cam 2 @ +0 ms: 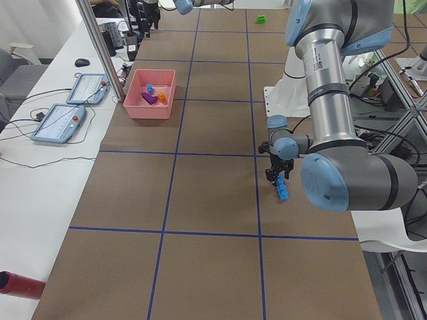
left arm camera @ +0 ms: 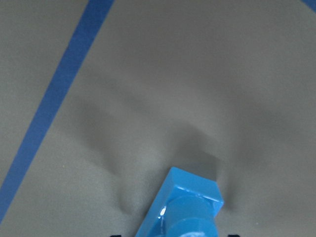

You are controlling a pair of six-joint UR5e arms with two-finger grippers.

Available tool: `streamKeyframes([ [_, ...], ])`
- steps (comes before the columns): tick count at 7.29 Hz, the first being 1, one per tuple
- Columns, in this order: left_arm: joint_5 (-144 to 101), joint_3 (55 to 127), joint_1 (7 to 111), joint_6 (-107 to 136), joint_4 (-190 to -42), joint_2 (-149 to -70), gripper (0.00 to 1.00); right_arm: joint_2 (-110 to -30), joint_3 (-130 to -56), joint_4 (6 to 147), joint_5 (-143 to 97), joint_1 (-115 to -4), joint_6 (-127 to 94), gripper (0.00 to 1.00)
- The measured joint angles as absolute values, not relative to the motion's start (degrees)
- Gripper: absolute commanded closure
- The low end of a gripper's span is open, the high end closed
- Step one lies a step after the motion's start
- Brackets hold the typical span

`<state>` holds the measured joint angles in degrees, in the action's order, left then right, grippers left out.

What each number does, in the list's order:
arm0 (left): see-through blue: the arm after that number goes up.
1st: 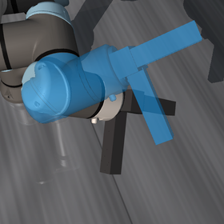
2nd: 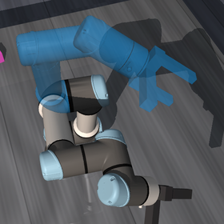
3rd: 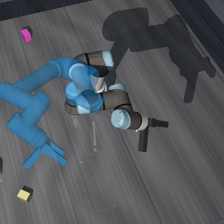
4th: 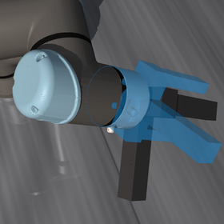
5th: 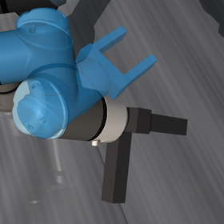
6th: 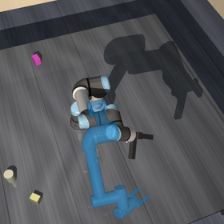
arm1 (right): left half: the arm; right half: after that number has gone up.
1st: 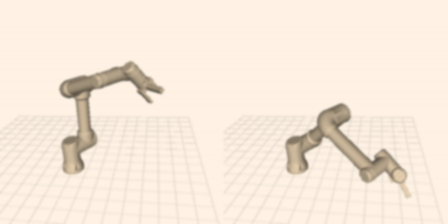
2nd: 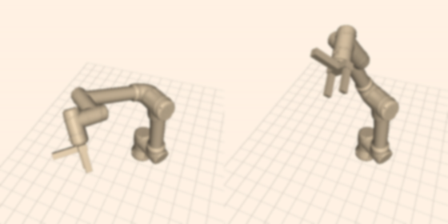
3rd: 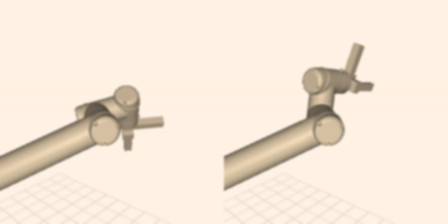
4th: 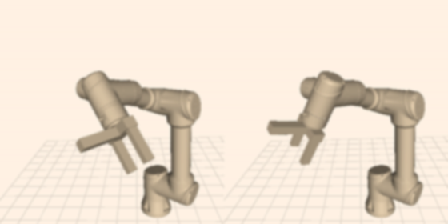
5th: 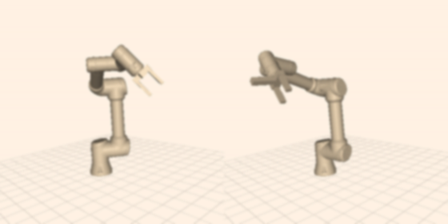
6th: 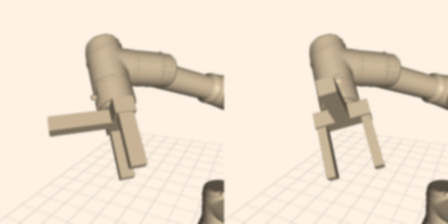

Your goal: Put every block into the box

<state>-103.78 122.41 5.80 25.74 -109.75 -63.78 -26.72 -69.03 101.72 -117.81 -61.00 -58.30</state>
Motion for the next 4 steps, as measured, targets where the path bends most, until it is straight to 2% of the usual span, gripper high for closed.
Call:
streamKeyframes([
  [1, -103.72, 122.29, 5.76, 25.73, -109.77, -63.82, 0.90, -26.80, -69.36, 102.83, -117.86, -61.52, -56.64, 0.00],
  [2, -103.67, 122.39, 5.77, 25.69, -109.78, -63.82, 1.00, -27.18, -69.83, 103.85, -117.93, -62.14, -54.49, 0.00],
  [4, -103.76, 124.95, 6.24, 25.68, -109.76, -62.75, 1.00, -29.66, -73.32, 106.71, -118.10, -63.48, -50.10, 0.00],
])
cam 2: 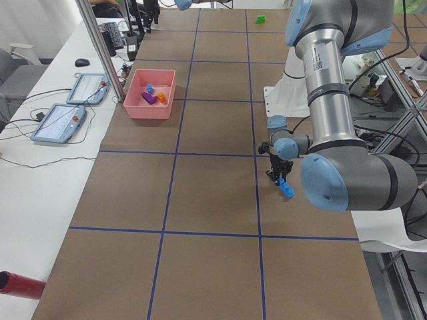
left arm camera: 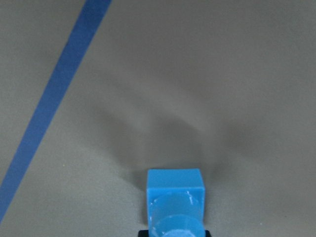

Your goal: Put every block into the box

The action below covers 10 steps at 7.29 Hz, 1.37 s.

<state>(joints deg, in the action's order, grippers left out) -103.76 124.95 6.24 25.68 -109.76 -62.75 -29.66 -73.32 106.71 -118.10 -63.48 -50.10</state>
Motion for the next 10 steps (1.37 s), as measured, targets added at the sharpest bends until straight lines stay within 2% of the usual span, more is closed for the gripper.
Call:
streamKeyframes([
  [2, -104.03, 130.62, 6.68, 26.04, -109.54, -59.94, 1.00, -33.60, -77.70, 107.67, -118.30, -64.50, -47.29, 0.00],
  [4, -107.84, 135.59, 8.91, 32.54, -106.77, -61.22, 1.00, -42.41, -85.96, 107.78, -118.57, -65.72, -42.63, 0.00],
  [5, -112.53, 137.23, 13.30, 35.67, -102.55, -65.34, 1.00, -48.66, -91.78, 107.80, -118.88, -66.35, -39.79, 0.00],
  [7, -118.11, 138.18, 22.90, 37.56, -90.11, -78.46, 1.00, -61.11, -101.60, 107.76, -121.42, -68.59, -31.95, 0.00],
  [9, -119.23, 137.32, 31.37, 37.31, -75.25, -92.35, 1.00, -74.47, -109.33, 106.21, -125.81, -71.20, -24.28, 0.00],
  [10, -120.21, 136.23, 35.21, 36.92, -71.53, -96.54, 1.00, -81.15, -113.06, 104.38, -126.65, -71.78, -21.18, 0.00],
])
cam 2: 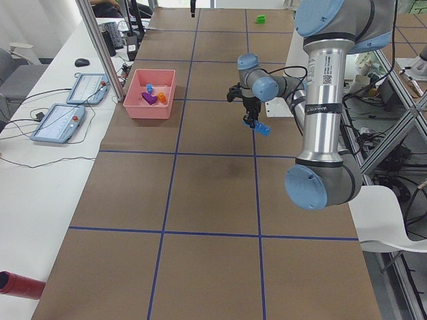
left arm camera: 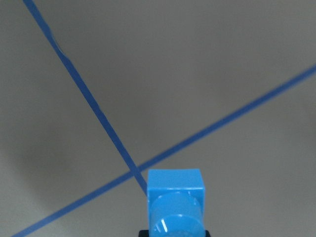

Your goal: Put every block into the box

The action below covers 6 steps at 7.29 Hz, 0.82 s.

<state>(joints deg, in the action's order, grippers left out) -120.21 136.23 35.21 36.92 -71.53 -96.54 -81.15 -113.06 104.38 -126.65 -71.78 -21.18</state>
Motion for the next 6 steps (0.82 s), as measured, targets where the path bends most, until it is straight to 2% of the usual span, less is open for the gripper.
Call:
streamKeyframes([
  [2, -125.21, 133.25, 42.82, 36.13, -69.47, -102.92, 1.00, -95.49, -117.69, 97.19, -128.25, -73.84, -13.41, 0.00],
  [6, -127.94, 120.00, 53.83, 39.02, -70.55, -119.10, 1.00, -119.37, -113.00, 72.21, -131.20, -78.76, -0.86, 0.00],
])
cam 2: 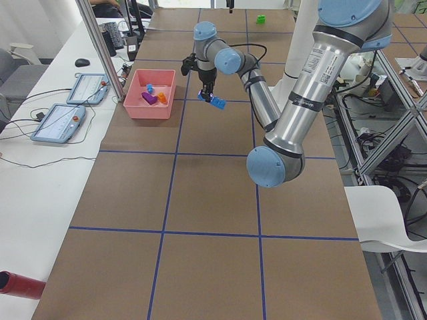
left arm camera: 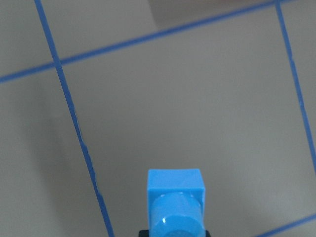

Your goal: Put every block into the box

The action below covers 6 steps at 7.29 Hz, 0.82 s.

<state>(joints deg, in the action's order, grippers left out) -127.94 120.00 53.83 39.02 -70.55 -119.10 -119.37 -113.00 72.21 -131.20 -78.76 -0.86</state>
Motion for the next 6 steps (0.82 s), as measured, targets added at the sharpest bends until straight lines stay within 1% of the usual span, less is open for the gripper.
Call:
streamKeyframes([
  [1, -128.02, 114.72, 55.56, 42.05, -73.82, -123.69, 1.00, -124.43, -109.92, 63.32, -131.33, -79.18, 0.00, 0.00],
  [2, -128.03, 108.54, 56.81, 45.30, -79.49, -126.91, 1.00, -127.38, -105.10, 54.98, -131.66, -79.36, 0.39, 0.00],
  [3, -127.98, 103.46, 57.32, 47.78, -85.38, -128.44, 1.00, -128.41, -99.50, 47.99, -132.05, -79.41, 0.52, 0.01],
  [4, -127.92, 100.58, 57.44, 49.57, -89.26, -129.23, 1.00, -128.30, -94.45, 42.97, -132.32, -79.41, 0.30, 0.00],
  [6, -127.87, 99.02, 57.48, 51.16, -91.55, -130.16, 1.00, -127.68, -87.09, 39.28, -132.45, -79.38, 0.02, 0.00],
])
